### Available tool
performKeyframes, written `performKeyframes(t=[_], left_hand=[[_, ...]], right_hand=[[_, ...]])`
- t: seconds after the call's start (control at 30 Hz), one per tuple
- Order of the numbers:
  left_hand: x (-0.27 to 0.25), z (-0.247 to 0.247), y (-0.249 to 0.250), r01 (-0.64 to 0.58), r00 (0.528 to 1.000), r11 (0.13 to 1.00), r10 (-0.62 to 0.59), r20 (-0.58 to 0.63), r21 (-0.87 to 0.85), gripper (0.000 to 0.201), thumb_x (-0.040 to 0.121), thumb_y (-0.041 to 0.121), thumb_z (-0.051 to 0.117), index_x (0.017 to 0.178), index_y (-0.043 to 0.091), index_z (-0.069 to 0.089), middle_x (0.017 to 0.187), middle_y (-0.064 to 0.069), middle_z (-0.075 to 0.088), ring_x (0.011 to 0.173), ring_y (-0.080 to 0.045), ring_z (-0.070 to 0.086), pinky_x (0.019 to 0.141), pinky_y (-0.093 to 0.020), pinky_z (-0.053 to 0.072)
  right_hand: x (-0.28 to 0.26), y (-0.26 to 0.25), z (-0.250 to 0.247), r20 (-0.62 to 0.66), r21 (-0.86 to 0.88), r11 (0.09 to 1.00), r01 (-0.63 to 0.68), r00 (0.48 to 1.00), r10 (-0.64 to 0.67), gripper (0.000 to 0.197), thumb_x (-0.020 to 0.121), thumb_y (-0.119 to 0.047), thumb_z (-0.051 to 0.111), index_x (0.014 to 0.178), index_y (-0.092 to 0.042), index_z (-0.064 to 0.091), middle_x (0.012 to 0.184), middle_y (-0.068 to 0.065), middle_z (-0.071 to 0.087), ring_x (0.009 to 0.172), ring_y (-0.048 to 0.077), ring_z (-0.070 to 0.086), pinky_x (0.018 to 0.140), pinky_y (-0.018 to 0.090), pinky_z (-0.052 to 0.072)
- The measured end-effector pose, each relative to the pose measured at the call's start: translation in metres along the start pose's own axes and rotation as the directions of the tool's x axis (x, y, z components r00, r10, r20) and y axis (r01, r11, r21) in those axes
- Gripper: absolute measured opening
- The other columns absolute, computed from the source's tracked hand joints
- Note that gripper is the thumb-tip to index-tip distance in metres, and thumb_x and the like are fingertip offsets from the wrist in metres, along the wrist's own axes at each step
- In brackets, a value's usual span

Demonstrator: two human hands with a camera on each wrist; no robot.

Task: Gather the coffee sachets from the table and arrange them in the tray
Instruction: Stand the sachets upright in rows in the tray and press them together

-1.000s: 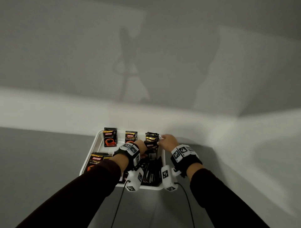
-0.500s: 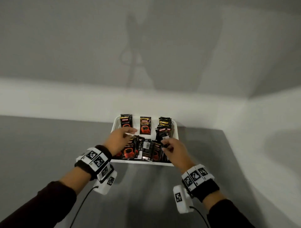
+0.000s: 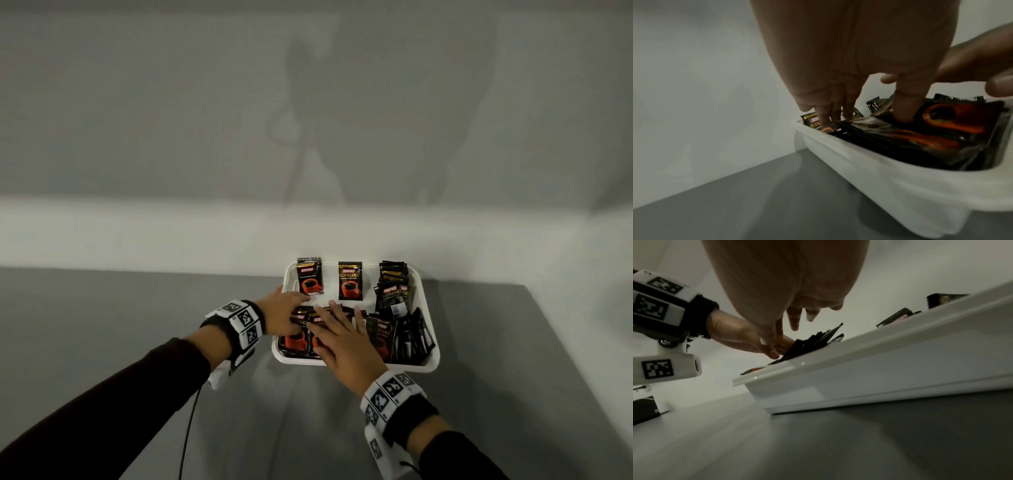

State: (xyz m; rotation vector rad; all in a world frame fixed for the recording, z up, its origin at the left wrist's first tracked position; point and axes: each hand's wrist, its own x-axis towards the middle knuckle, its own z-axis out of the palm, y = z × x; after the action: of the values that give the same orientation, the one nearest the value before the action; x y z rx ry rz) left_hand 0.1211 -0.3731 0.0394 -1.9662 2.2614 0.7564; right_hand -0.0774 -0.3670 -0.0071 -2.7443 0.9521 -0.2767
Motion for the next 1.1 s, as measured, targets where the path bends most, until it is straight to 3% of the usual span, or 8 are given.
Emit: performKeyframes(t=[0.2, 0.37, 0.47, 0.6, 0.77, 0.83, 0.93, 1.1], left_hand=[[0.018, -0.005, 0.000, 0.034, 0.966, 0.985, -0.076, 0.249, 0.168, 0.063, 0.083, 0.041, 0.054, 0.139, 0.018, 0.035, 0.136, -0.004, 0.051, 0.139, -0.020, 0.027, 0.113, -0.039, -0.015], [0.030, -0.010, 0.004, 0.062, 0.930, 0.953, -0.163, 0.328, 0.297, 0.065, 0.080, 0.048, 0.056, 0.137, 0.025, 0.036, 0.136, -0.002, 0.050, 0.144, -0.027, 0.001, 0.116, -0.044, 0.016], [0.035, -0.011, 0.007, 0.070, 0.911, 0.956, -0.178, 0.372, 0.287, 0.068, 0.080, 0.050, 0.058, 0.138, 0.024, 0.035, 0.139, -0.002, 0.047, 0.144, -0.026, 0.003, 0.115, -0.040, 0.008], [0.040, -0.012, 0.005, 0.061, 0.883, 0.956, -0.186, 0.431, 0.287, 0.074, 0.077, 0.057, 0.059, 0.139, 0.029, 0.032, 0.145, 0.002, 0.040, 0.144, -0.027, -0.005, 0.116, -0.045, -0.003], [0.042, -0.014, 0.004, 0.024, 0.864, 0.966, -0.150, 0.481, 0.258, 0.072, 0.076, 0.058, 0.061, 0.138, 0.028, 0.036, 0.143, 0.004, 0.043, 0.144, -0.020, 0.007, 0.114, -0.039, -0.011], [0.041, -0.016, 0.005, 0.048, 0.864, 0.970, -0.159, 0.478, 0.236, 0.072, 0.073, 0.057, 0.065, 0.135, 0.030, 0.040, 0.142, 0.004, 0.043, 0.142, -0.023, 0.009, 0.114, -0.037, 0.004], [0.042, -0.019, 0.007, 0.079, 0.867, 0.972, -0.177, 0.465, 0.223, 0.068, 0.069, 0.058, 0.069, 0.128, 0.032, 0.046, 0.132, 0.001, 0.047, 0.132, -0.025, 0.025, 0.086, -0.022, 0.030], [0.043, -0.018, 0.008, 0.075, 0.869, 0.972, -0.172, 0.463, 0.221, 0.075, 0.065, 0.060, 0.072, 0.129, 0.032, 0.044, 0.128, 0.002, 0.051, 0.126, -0.024, 0.033, 0.092, -0.030, 0.025]], right_hand=[[0.006, 0.019, 0.011, 0.117, -0.020, 1.000, -0.001, 0.993, 0.004, 0.040, 0.101, -0.032, 0.031, 0.140, -0.033, 0.037, 0.157, -0.003, 0.015, 0.146, 0.019, 0.000, 0.109, 0.044, -0.018], [-0.002, 0.025, 0.007, 0.007, 0.105, 0.993, -0.049, 0.999, 0.049, 0.035, 0.093, -0.034, 0.047, 0.127, -0.029, 0.053, 0.147, -0.003, 0.034, 0.140, 0.017, 0.021, 0.117, 0.043, 0.003], [-0.002, 0.024, 0.003, -0.033, 0.160, 0.985, -0.064, 0.997, 0.070, 0.034, 0.090, -0.034, 0.051, 0.121, -0.022, 0.056, 0.140, -0.003, 0.038, 0.135, 0.015, 0.026, 0.117, 0.041, 0.014], [-0.007, 0.025, 0.009, -0.007, 0.083, 0.993, -0.086, 0.996, 0.087, 0.038, 0.093, -0.039, 0.043, 0.127, -0.023, 0.048, 0.151, -0.006, 0.026, 0.143, 0.011, 0.010, 0.117, 0.029, -0.008], [-0.012, 0.025, 0.011, 0.003, 0.038, 0.996, -0.085, 0.996, 0.084, 0.044, 0.094, -0.037, 0.036, 0.138, -0.038, 0.034, 0.154, -0.006, 0.019, 0.144, 0.012, 0.003, 0.107, 0.026, -0.023], [-0.013, 0.025, 0.011, 0.008, 0.025, 0.997, -0.077, 0.997, 0.077, 0.044, 0.093, -0.037, 0.033, 0.137, -0.041, 0.035, 0.154, -0.003, 0.021, 0.145, 0.015, 0.003, 0.108, 0.029, -0.022], [-0.014, 0.024, 0.012, 0.000, 0.033, 0.996, -0.087, 0.996, 0.087, 0.044, 0.089, -0.040, 0.033, 0.132, -0.039, 0.043, 0.150, 0.000, 0.030, 0.144, 0.020, 0.013, 0.113, 0.038, -0.012], [-0.016, 0.025, 0.014, -0.012, 0.021, 0.994, -0.103, 0.995, 0.104, 0.042, 0.086, -0.043, 0.034, 0.126, -0.036, 0.047, 0.150, -0.009, 0.031, 0.142, 0.020, 0.019, 0.114, 0.044, 0.003]])
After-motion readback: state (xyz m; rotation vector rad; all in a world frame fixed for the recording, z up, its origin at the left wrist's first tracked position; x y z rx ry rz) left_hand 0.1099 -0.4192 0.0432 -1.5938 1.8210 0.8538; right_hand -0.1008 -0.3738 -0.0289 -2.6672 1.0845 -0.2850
